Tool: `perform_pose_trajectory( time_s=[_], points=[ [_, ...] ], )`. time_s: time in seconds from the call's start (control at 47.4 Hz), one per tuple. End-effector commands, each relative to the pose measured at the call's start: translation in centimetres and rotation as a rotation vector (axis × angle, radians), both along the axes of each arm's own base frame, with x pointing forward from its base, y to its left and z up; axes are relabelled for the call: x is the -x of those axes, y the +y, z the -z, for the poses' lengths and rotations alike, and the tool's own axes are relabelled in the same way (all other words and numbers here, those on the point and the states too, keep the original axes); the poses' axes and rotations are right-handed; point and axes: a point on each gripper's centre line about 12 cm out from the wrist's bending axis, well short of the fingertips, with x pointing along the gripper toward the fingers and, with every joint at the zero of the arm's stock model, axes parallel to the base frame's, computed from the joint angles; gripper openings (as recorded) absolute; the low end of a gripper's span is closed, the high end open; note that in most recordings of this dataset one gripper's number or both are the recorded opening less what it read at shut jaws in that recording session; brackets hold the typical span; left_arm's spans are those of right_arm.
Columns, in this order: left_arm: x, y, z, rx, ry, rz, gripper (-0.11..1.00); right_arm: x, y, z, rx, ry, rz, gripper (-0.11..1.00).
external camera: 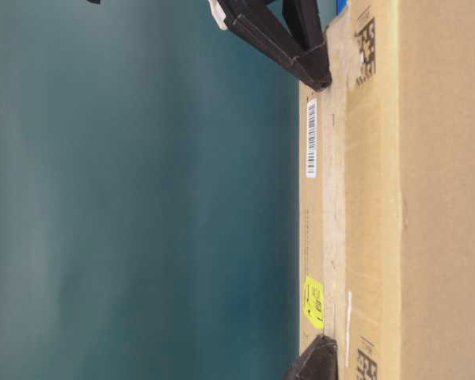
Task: Close the cardboard box.
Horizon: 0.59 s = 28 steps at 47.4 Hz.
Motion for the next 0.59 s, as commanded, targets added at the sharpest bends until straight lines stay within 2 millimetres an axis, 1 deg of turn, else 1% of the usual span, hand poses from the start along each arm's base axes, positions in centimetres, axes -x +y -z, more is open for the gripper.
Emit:
perform_pose_trajectory(
  time_s=[0.0,0.569],
  points=[
    [-0.26,0.13,-0.08,0.004,-0.002,-0.007,0.0,-0.4,-0.1,-0.7,0.0,-0.026,0.004,0.0],
    [-0.51,0.14,-0.16,0.005,-0.002,-0.006,0.0,-0.41,-0.05,-0.9,0.002,-0.035,0.003,0.0]
  ],
)
